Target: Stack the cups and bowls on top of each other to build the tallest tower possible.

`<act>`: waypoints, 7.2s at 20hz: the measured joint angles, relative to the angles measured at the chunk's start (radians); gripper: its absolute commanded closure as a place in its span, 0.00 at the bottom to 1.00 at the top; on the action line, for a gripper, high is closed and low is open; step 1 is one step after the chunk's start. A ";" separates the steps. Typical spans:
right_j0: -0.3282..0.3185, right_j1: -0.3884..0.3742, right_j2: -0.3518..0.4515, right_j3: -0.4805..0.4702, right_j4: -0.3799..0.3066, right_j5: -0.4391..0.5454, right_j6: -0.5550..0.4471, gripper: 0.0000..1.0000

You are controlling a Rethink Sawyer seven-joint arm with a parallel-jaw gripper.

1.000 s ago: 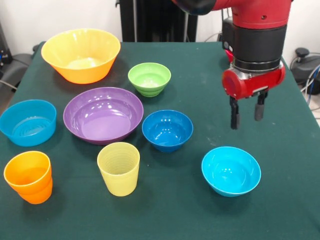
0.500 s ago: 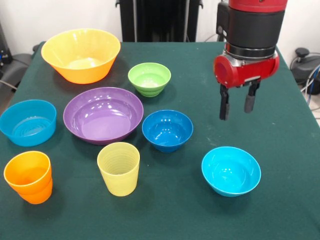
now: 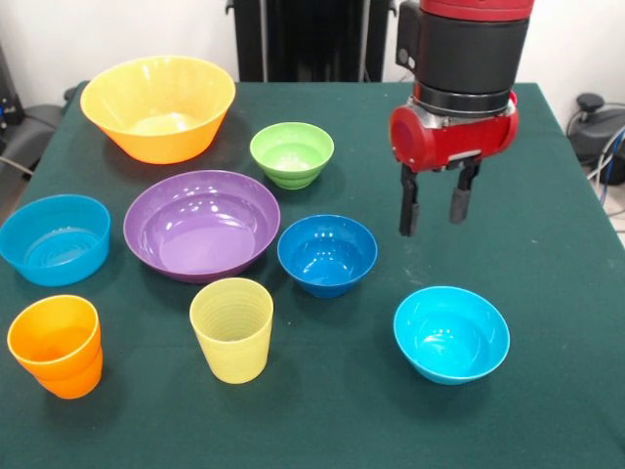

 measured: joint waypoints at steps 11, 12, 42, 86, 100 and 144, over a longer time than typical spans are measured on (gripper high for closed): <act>-0.024 0.003 -0.019 0.000 -0.013 0.000 0.000 0.00; -0.025 0.004 -0.020 0.000 -0.015 0.000 0.000 0.00; -0.034 0.025 -0.026 -0.001 -0.090 0.000 0.000 0.00; -0.024 0.092 -0.111 -0.001 -0.177 -0.083 0.000 0.00; 0.006 0.030 -0.150 0.044 -0.167 -0.083 0.000 0.00; 0.003 0.044 -0.154 0.138 -0.109 -0.084 0.000 0.00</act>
